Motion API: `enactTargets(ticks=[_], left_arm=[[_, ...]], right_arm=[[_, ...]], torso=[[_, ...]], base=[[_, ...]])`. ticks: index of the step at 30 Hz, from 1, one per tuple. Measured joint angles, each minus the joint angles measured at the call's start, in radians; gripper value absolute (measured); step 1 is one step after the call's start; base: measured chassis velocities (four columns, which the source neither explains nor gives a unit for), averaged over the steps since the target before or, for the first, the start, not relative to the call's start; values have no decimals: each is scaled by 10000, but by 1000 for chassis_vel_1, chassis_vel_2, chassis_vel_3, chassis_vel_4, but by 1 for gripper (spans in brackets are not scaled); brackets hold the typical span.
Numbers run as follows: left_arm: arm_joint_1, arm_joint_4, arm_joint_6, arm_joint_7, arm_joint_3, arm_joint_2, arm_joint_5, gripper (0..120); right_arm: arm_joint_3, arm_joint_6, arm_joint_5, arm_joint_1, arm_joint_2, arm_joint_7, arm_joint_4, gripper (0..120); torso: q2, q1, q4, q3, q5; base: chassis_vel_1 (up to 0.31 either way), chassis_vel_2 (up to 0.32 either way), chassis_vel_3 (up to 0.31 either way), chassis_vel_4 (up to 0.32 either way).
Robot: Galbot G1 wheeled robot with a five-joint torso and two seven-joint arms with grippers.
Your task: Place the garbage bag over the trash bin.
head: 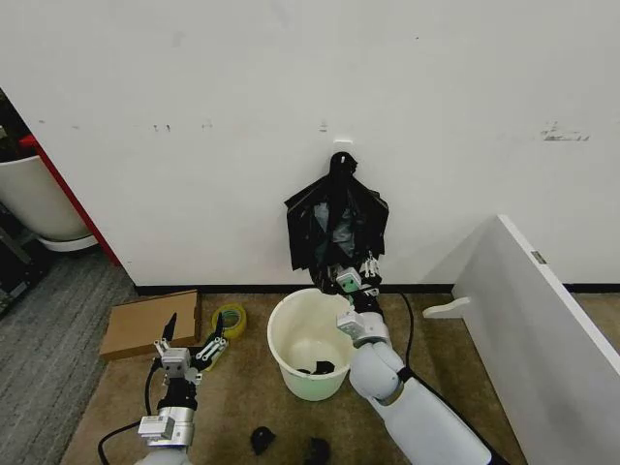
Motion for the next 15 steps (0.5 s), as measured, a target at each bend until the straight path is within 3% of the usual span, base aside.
enactTargets(ticks=[3, 7, 11, 15], left_arm=[[-110, -4, 0, 56, 70, 112, -69, 100], [-771, -74, 0, 665, 278, 856, -790, 100], [-1701, 126, -79, 2104, 501, 1761, -2144, 100], [-3486, 1096, -137, 4044, 1289, 2965, -3081, 100]], right_arm=[[25, 312, 136, -33, 6, 22, -3, 11], [26, 1205, 889, -97, -11, -52, 249, 0], [-36, 1873, 1519, -105, -4, -226, 478, 0], [-119, 2463, 2056, -85, 125, -462, 601, 0]], torso=[[0, 0, 1, 0, 0], [0, 0, -2, 0, -1], [0, 1, -1, 0, -2], [0, 2, 0, 2, -4]], base=[[0, 0, 0, 0], [0, 0, 0, 0], [0, 0, 0, 0], [0, 0, 0, 0]])
